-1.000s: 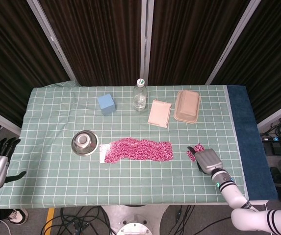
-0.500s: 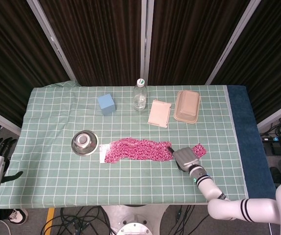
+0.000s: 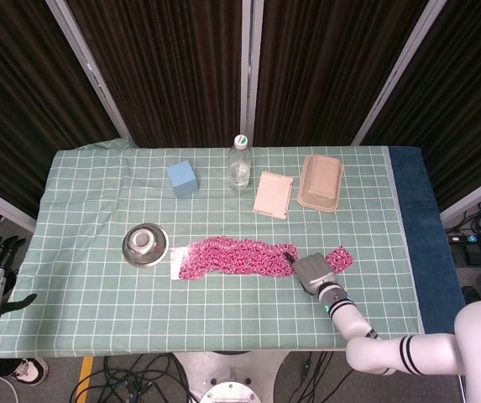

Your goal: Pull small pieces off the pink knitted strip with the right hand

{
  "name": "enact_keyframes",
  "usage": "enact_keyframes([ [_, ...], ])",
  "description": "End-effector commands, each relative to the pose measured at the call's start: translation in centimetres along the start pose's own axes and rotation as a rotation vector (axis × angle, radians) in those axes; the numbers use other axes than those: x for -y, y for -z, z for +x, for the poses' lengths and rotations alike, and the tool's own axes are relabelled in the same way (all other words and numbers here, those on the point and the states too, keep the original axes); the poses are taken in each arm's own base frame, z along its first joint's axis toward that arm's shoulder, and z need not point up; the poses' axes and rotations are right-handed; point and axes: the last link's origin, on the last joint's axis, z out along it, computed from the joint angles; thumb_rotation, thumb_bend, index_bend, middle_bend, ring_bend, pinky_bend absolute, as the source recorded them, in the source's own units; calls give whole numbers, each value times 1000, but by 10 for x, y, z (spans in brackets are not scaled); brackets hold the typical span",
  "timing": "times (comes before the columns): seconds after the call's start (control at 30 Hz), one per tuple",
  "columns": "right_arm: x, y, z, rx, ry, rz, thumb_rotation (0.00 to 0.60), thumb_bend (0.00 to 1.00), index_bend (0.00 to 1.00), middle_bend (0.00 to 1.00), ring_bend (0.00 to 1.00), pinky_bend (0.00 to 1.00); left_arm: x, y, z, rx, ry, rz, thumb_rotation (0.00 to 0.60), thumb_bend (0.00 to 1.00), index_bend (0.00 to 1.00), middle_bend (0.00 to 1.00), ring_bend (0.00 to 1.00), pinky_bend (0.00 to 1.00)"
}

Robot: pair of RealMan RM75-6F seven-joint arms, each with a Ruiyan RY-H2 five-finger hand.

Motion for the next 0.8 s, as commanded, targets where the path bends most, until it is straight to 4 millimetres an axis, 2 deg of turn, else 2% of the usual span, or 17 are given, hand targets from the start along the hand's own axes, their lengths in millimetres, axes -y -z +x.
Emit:
enact_keyframes([
  [0.03,-5,5,-6,16,2,-6,600,1000,29,862,896,832,-1,0,0,2,-3,-3,600,21,103,90,15,172],
  [0.23,-16,19,-18,29,-1,-15,600,1000,30,861,896,832,-3,1,1,1,-10,-6,600,21,103,90,15,172],
  [0.8,-44,76,-54,62,-26,4,600,1000,36,862,896,832,-8,3,-1,13,-20,-12,600,21,103,90,15,173],
])
